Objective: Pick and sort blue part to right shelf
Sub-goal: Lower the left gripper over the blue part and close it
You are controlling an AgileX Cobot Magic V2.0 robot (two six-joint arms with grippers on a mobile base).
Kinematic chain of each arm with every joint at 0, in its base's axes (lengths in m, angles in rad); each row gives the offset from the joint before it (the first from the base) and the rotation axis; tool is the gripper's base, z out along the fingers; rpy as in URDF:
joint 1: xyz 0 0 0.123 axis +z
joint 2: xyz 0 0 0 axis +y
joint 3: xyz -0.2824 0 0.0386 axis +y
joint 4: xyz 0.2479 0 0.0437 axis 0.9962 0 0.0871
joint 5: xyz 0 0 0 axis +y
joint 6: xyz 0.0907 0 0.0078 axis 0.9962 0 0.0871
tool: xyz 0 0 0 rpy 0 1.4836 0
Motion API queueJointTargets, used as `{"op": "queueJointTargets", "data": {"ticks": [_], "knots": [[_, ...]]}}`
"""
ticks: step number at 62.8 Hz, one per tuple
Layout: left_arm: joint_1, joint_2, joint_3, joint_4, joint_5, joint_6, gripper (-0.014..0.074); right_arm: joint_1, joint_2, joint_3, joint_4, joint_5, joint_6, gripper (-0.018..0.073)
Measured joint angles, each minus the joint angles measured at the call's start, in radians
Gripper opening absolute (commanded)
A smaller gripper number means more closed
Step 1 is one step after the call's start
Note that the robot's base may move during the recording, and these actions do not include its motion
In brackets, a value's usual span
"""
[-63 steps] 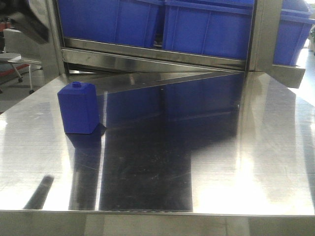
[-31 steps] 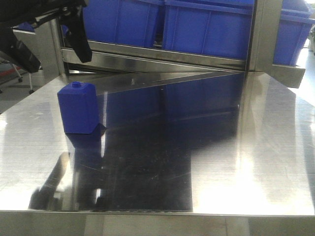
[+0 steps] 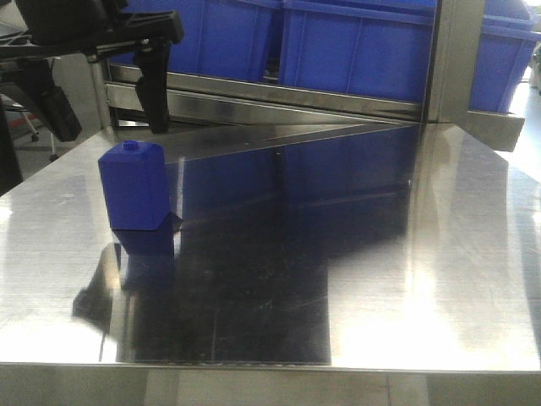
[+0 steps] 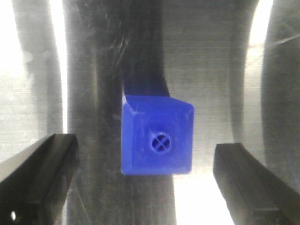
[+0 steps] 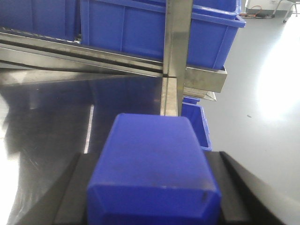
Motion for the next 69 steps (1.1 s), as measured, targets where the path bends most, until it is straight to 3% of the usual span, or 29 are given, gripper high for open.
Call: {"op": "queueJointTargets", "data": {"ticks": [69], "knots": [[-0.027, 0.151, -0.023, 0.027, 0.015, 0.0, 0.0627, 0.0, 0.0, 0.0, 0.0, 0.0, 0.0, 0.0431]]}}
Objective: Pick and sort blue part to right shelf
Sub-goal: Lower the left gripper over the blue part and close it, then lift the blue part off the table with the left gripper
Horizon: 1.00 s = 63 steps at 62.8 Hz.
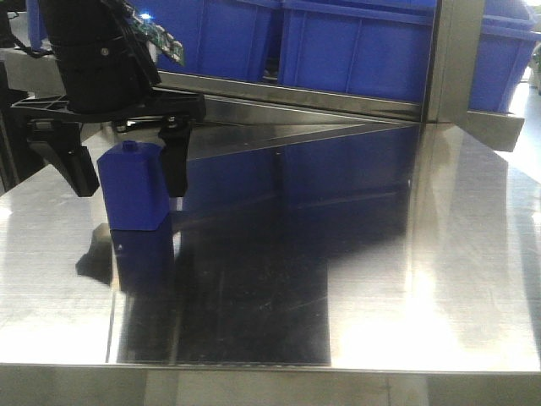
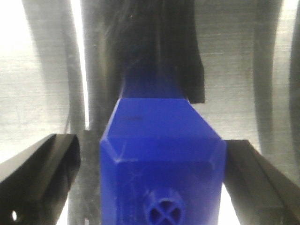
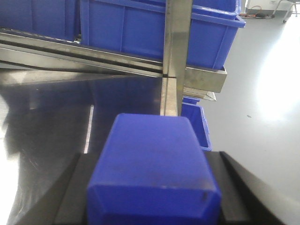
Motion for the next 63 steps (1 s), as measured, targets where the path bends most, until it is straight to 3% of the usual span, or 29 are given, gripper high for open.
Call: {"op": "queueJointTargets", "data": {"ticks": [37, 63], "knots": [[0.0, 0.0, 0.0, 0.004, 0.0, 0.0, 0.0361, 0.0, 0.0, 0.0, 0.0, 0.0, 0.0, 0.0431], [0.0, -0.075, 0.0, 0.004, 0.026, 0.0, 0.0335, 0.0, 0.0, 0.0, 0.0, 0.0, 0.0, 0.0431]]}}
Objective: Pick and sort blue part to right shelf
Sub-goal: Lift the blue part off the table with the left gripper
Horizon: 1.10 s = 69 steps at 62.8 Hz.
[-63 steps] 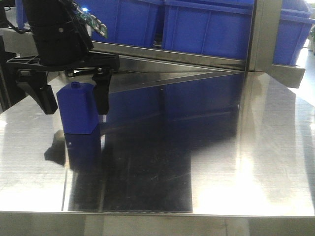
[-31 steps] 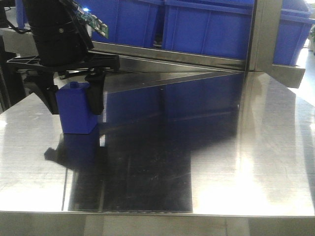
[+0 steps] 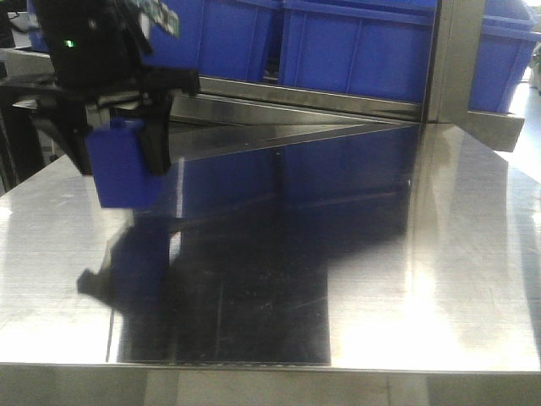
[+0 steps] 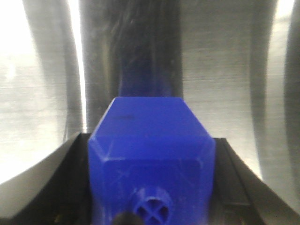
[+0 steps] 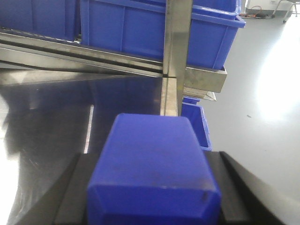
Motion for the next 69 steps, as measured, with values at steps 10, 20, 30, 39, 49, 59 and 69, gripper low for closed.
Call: {"op": "queueJointTargets", "data": {"ticks": [10, 20, 30, 39, 49, 59, 69], "knots": [[0.0, -0.083, 0.0, -0.007, 0.006, 0.014, 0.0335, 0.0, 0.0, 0.0, 0.0, 0.0, 0.0, 0.0431], [0.0, -0.165, 0.027, -0.029, 0.006, 0.059, 0.0337, 0.0, 0.0, 0.0, 0.0, 0.0, 0.0, 0.0431], [0.0, -0.272, 0.122, -0.035, -0.019, 0.077, 0.0336, 0.0, 0.0, 0.0, 0.0, 0.0, 0.0, 0.0431], [0.0, -0.409, 0.277, -0.035, -0.133, 0.081, 0.0336, 0.0, 0.0, 0.0, 0.0, 0.0, 0.0, 0.0431], [0.0, -0.574, 0.464, -0.035, -0.283, 0.083, 0.0336, 0.0, 0.0, 0.0, 0.0, 0.0, 0.0, 0.0431], [0.004, -0.719, 0.629, -0.014, -0.43, 0.086, 0.0336, 0.0, 0.0, 0.0, 0.0, 0.0, 0.0, 0.0431], [0.009, -0.863, 0.777, 0.057, -0.551, 0.086, 0.0336, 0.0, 0.0, 0.0, 0.0, 0.0, 0.0, 0.0431]]}}
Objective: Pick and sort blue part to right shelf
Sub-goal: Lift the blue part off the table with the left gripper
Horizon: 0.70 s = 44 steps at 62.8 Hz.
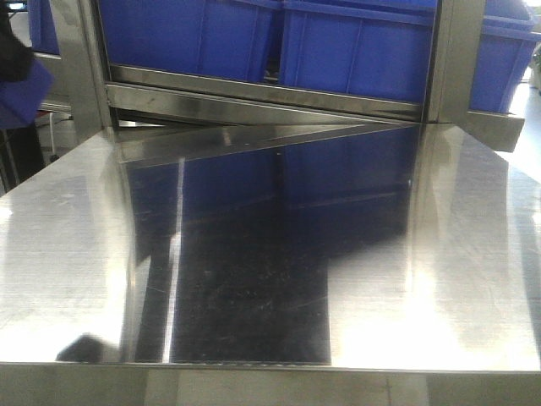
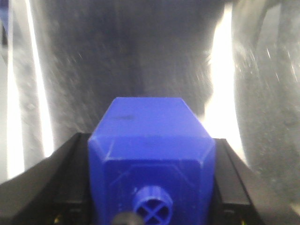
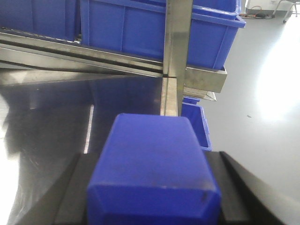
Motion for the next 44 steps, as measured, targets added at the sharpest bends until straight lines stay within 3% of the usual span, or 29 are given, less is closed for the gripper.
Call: {"op": "queueJointTargets", "data": {"ticks": [6, 17, 44], "knots": [[0.024, -0.084, 0.072, 0.024, -0.072, 0.0, 0.0336, 0.0, 0.0, 0.0, 0.0, 0.0, 0.0, 0.0431], [0.161, -0.227, 0.169, 0.036, -0.149, 0.0, 0.0336, 0.0, 0.0, 0.0, 0.0, 0.0, 0.0, 0.0431], [0.411, -0.523, 0.265, 0.106, -0.157, 0.0, 0.0336, 0.0, 0.0, 0.0, 0.0, 0.0, 0.0, 0.0431]]}}
